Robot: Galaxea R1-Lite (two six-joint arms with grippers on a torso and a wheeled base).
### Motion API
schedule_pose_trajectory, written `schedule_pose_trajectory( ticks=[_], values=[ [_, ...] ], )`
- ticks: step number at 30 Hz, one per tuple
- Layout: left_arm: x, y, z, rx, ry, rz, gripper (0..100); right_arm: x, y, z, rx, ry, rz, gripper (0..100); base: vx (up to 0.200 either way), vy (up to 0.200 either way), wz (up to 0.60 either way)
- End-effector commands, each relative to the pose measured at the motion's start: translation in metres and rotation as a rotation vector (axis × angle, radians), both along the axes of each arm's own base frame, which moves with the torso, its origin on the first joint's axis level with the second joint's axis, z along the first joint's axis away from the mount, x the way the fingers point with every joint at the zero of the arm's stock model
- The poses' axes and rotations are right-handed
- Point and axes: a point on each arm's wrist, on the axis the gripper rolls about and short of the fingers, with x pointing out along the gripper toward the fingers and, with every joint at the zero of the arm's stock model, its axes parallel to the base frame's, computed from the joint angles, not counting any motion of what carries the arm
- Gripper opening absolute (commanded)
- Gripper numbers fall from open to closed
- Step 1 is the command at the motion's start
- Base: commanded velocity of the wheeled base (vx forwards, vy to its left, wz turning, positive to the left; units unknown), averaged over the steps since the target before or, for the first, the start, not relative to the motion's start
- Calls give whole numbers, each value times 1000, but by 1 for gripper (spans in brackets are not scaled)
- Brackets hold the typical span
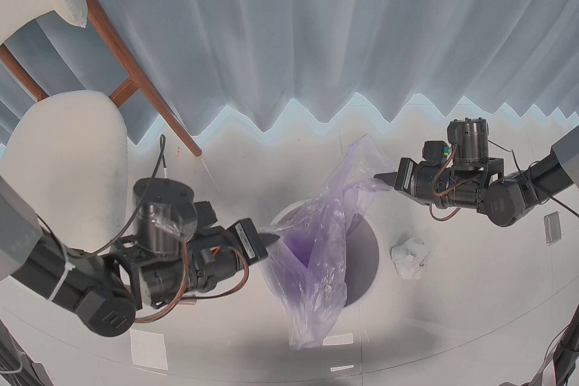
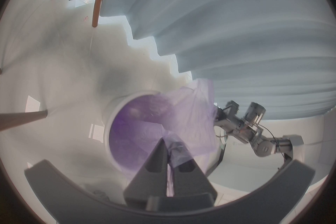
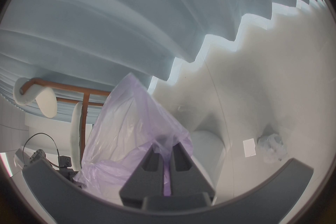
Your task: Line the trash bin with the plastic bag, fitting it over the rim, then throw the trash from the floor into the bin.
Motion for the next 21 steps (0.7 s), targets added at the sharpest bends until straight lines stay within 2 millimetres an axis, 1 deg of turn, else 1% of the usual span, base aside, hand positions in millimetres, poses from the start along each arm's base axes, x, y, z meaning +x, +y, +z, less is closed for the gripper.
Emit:
schedule_pose_trajectory(
  ticks=[1, 3, 5, 8, 10, 11, 15, 16, 17, 19, 21],
  values=[
    [48, 0, -22, 19, 30, 88, 0, 31, -18, -5, -1, -17, -68, 0, 0, 0, 0],
    [59, 1, -25, 18, 27, 109, 0, 35, -28, -7, -6, -15, -93, 0, 0, 0, 0],
    [65, 2, -28, 19, 30, 120, 0, 37, -33, -10, -17, -15, -104, 0, 0, 0, 0],
    [70, 2, -35, 29, 42, 129, 0, 41, -37, -19, -28, -5, -109, 0, 0, 0, 0],
    [72, 1, -34, 30, 32, 148, 0, 44, -37, -26, -28, 6, -108, 0, 0, 0, 0],
    [71, 0, -33, 31, 27, 152, 0, 43, -37, -25, -23, 8, -107, 100, 0, 0, 0],
    [68, -4, -29, 27, 15, 142, 0, 38, -37, -19, -9, 9, -113, 100, 0, 0, 0],
    [65, -7, -25, 23, 4, 130, 0, 23, -38, -2, 31, 12, -124, 100, 0, 0, 0],
    [64, -7, -23, 21, 0, 126, 0, 18, -38, 2, 43, 18, -128, 100, 0, 0, 0],
    [61, -7, -17, 13, -13, 123, 0, 1, -38, 16, 81, 30, -132, 100, 0, 0, 0],
    [57, -9, -15, 11, -16, 114, 0, -16, -40, 27, 101, 26, -123, 100, 0, 0, 0]
  ],
)
